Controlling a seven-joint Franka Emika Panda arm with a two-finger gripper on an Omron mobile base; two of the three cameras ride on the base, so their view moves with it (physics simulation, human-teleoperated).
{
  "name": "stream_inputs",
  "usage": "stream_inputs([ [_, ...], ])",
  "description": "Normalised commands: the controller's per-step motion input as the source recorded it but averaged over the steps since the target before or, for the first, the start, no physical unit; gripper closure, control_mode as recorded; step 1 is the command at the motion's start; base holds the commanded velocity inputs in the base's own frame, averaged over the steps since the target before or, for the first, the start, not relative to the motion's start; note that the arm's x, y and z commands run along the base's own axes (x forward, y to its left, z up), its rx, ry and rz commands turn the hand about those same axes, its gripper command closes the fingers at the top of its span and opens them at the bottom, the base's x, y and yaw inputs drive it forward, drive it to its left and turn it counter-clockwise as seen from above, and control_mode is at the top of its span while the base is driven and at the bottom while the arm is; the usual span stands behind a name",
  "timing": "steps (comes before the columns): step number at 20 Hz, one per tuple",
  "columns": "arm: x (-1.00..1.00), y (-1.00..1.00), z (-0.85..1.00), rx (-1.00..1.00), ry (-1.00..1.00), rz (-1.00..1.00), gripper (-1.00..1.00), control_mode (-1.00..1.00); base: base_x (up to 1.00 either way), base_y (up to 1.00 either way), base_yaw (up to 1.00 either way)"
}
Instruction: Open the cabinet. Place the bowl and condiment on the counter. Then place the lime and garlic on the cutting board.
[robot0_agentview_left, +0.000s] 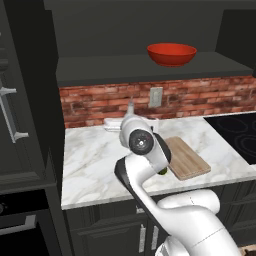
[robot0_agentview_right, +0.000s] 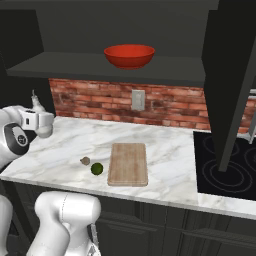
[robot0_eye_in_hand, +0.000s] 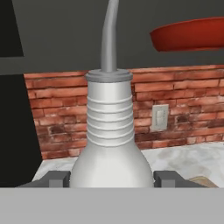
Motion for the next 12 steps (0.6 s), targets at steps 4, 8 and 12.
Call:
stream_inputs([
  [4,0.29,0.11,-0.17,0.0,0.0,0.0,1.0,-1.0,0.0,0.0,0.0],
  [8,0.32,0.15,-0.1,0.0,0.0,0.0,1.0,-1.0,0.0,0.0,0.0],
  [12,0.36,0.16,-0.09,0.0,0.0,0.0,1.0,-1.0,0.0,0.0,0.0],
])
